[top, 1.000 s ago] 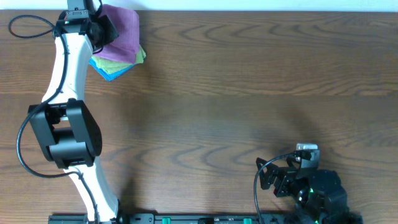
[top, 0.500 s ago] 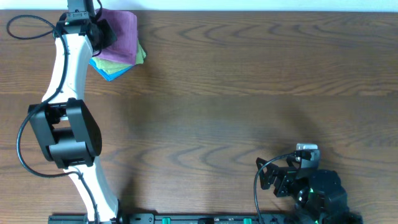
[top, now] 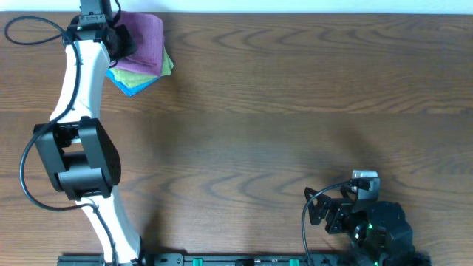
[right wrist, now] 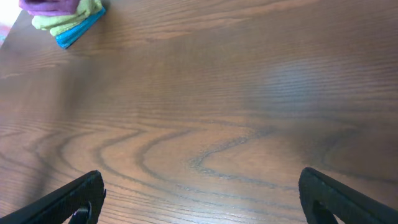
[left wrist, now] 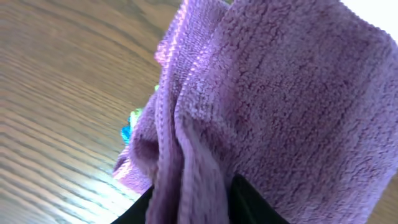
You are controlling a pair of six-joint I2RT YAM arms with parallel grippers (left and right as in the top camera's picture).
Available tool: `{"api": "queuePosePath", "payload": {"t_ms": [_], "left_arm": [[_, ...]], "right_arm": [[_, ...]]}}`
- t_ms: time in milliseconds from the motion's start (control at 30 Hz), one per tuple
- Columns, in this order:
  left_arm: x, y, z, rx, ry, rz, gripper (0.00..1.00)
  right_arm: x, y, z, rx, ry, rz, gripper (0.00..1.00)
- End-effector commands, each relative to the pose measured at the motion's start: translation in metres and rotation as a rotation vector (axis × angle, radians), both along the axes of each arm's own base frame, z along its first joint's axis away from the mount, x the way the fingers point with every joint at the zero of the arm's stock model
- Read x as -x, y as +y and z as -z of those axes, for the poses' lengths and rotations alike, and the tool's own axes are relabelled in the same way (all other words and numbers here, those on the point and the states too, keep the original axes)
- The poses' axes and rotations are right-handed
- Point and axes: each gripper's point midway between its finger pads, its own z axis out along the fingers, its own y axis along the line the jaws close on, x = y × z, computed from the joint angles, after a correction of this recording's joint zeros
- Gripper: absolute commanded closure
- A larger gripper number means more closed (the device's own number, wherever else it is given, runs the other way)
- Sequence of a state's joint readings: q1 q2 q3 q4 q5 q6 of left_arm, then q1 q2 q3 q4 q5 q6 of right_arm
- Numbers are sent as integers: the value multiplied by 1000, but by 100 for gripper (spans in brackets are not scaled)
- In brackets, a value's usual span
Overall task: Fold the cloth
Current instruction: 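Lower the folded cloth onto the top of the stack with the left gripper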
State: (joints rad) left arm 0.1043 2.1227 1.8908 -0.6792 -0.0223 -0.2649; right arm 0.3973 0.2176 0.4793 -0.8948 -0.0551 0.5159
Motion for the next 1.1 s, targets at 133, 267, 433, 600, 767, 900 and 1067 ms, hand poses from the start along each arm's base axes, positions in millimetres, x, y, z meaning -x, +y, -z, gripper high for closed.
{"api": "queuePosePath", "payload": {"t_ms": [133,267,433,600,767,900,1067], "left_arm": [[4,11,5,-51,26,-3,68],[6,19,4,-99,34,-16,64],[9,21,5,-123,51,4,60],[9,24,4,-139,54,-7,49],[10,29,3,-160,56,-20,40],[10,29,3,-160,55,-21,35],[12,36,1,-197,60,-44,27]], "right_arm": [[0,-2,0,-6,-1,15,1],[0,-2,0,-6,-1,15,1],[0,-2,0,-6,-1,15,1],[0,-2,0,-6,-1,15,1],[0,-2,0,-6,-1,15,1],[0,-2,0,-6,-1,15,1],[0,-2,0,-6,-1,15,1]]}}
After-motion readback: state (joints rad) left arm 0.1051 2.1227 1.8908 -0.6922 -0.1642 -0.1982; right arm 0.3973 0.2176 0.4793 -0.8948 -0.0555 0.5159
